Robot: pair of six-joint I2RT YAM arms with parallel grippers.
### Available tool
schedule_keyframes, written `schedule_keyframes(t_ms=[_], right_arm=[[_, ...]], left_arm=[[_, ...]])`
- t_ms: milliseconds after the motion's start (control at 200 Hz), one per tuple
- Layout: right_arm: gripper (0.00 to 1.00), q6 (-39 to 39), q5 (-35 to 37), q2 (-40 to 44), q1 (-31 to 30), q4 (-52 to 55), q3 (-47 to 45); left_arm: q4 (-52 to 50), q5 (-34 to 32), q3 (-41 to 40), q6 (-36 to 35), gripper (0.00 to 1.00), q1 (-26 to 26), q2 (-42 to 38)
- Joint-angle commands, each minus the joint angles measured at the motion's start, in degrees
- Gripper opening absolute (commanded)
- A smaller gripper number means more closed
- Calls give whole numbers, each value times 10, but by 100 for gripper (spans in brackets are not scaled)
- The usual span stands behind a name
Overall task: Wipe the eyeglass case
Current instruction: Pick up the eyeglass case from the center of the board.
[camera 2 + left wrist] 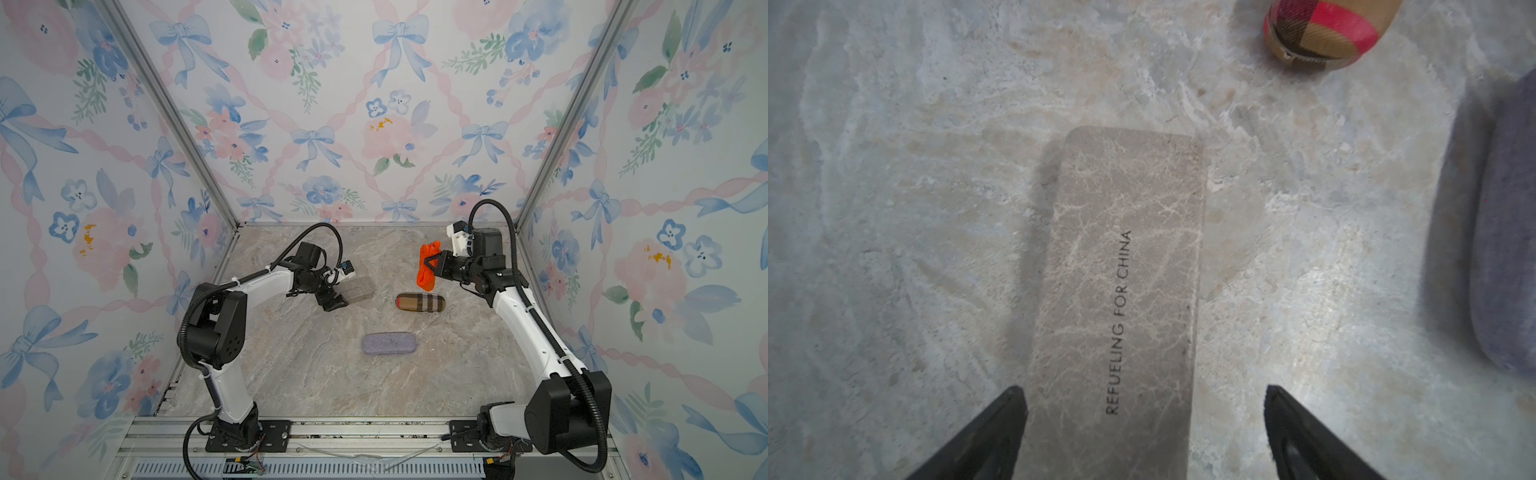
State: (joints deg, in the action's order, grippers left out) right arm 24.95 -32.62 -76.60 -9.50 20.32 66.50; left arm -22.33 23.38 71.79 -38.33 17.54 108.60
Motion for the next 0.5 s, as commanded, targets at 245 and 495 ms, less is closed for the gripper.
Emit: schedule_keyframes(t_ms=[245,495], right_arm=[[0,-13,-15,2,-5,-4,3],[0,-15,-17,0,-5,-7,0]], left_arm=[[8,-28,-12,10,89,-4,30],[43,-64,-45,11,85,-3,22]])
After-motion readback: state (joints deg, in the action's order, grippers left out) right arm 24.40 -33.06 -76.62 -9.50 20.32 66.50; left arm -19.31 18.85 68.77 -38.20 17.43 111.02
